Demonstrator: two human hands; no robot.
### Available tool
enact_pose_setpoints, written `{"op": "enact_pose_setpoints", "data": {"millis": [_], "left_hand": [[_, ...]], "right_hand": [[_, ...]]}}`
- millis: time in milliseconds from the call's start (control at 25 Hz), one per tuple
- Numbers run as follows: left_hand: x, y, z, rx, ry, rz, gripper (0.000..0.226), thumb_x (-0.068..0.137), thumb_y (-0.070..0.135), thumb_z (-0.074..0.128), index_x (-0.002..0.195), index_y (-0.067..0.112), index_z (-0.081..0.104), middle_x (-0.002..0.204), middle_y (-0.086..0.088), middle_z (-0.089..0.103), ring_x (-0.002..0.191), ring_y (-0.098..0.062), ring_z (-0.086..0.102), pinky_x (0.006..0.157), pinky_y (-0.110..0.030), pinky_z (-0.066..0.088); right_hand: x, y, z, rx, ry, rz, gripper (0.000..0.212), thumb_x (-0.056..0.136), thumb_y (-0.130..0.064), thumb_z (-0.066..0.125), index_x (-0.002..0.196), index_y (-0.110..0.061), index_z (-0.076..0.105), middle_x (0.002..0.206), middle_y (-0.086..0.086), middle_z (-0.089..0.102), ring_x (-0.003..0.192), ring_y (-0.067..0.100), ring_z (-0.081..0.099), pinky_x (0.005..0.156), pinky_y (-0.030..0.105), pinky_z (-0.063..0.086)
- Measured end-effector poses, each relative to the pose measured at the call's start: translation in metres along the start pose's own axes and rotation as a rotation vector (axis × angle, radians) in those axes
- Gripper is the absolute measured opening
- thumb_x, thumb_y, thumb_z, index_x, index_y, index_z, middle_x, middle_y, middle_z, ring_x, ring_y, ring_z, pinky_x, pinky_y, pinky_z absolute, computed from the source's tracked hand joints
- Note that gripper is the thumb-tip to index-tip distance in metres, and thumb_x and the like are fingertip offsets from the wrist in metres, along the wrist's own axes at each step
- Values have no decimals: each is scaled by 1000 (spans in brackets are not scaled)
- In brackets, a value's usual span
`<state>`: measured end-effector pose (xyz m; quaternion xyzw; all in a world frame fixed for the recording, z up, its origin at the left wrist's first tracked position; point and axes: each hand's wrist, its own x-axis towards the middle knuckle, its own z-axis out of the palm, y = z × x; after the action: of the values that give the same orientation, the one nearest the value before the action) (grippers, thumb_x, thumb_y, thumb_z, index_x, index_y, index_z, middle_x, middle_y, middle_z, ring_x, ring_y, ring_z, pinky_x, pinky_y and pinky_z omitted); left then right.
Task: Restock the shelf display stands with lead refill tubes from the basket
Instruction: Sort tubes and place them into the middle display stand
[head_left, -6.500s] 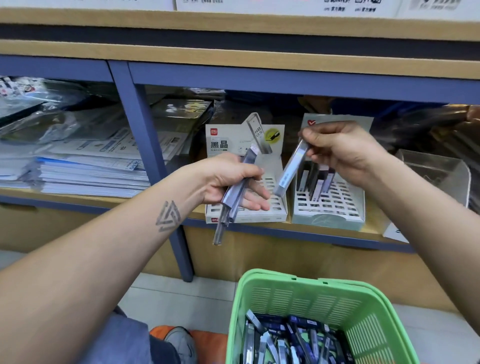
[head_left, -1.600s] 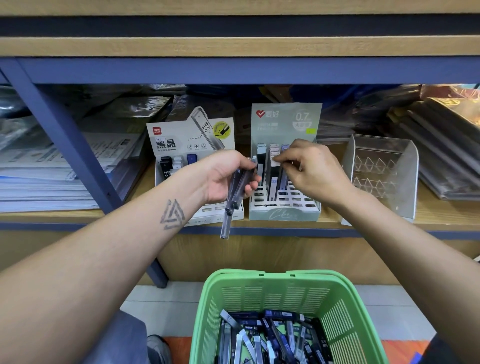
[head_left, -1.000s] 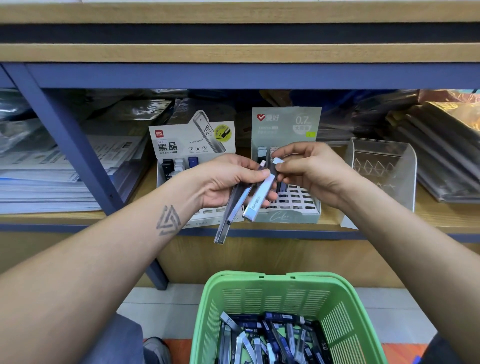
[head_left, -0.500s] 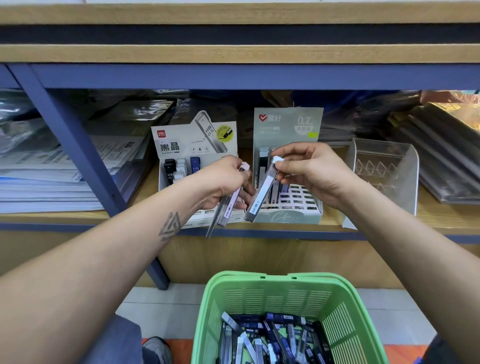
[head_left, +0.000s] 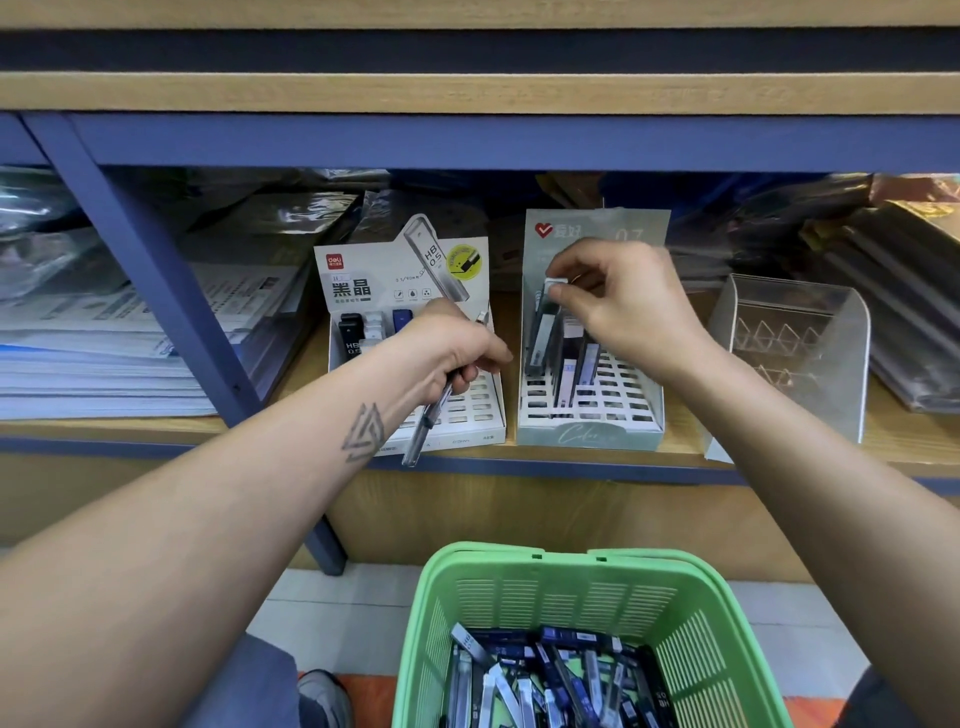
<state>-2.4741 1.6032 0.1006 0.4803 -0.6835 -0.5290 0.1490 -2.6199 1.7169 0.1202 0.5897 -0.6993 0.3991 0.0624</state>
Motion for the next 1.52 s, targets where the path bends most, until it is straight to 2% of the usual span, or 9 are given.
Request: {"op": "enact_pose_setpoints", "data": {"millis": [120,240,480,600,760,880,1040,1280,1520], "left_hand": [[9,-6,8,69,26,-6,25,78,0,77,99,-6,64,61,-11,53,38,-13,37,38,-18,31],[17,-11,17,137,9,6,36,77,5,78,109,-5,65,65,-12,51,41,-17,39,43,-22,34],[17,-9,29,235,29,95,27,76,2,80,95,-2,62,61,-12,52,39,-18,41,40,-22,35],[19,-9,31,307,51,136,26,73,4,83,88,2,61,62,-10,52,46,-21,46,45,-25,37],[22,-9,34,327,66,148,27,72,3,83,91,1,65,64,-10,53,47,-21,48,42,-23,36],[25,-10,36,324,78,146,29,71,2,84,94,0,67,66,-10,54,48,-21,49,41,-22,36],[27,-10,36,330,81,130,33,70,5,85,97,0,67,71,-11,56,59,-24,53,47,-25,40],[27,-9,35,326,75,111,35,69,6,87,98,-3,69,72,-12,57,63,-26,54,55,-28,44],[20,-7,30,250,43,52,21,75,1,79,91,-1,66,65,-12,55,45,-20,45,43,-22,37]], "right_hand": [[-1,4,8,-53,-29,-24,13,94,-19,71,105,-16,75,98,-2,74,89,12,67,85,35,58],[1,5,12,-51,-25,-37,13,93,-19,71,105,-16,75,98,-2,75,89,13,68,86,36,57],[4,3,8,-12,-84,16,4,89,-17,74,93,-18,74,86,-4,71,83,13,66,81,40,57],[5,5,8,-14,-79,19,3,89,-16,73,90,-19,73,86,-2,71,83,17,66,79,42,57],[6,14,19,-171,-85,-44,11,92,-20,69,99,-18,77,98,0,72,94,25,65,82,44,55],[4,17,23,-252,-109,-97,22,92,-12,63,108,-15,78,105,5,71,105,32,59,86,47,52],[6,13,20,-302,-108,-75,32,85,-2,55,104,-13,79,107,5,71,107,31,57,88,46,52],[1,11,20,-403,-178,-61,34,90,-10,53,115,-15,76,118,4,67,114,31,53,94,48,48],[3,15,23,-353,-219,-35,38,93,-8,51,124,-17,72,124,5,65,120,30,51,98,47,46]]}}
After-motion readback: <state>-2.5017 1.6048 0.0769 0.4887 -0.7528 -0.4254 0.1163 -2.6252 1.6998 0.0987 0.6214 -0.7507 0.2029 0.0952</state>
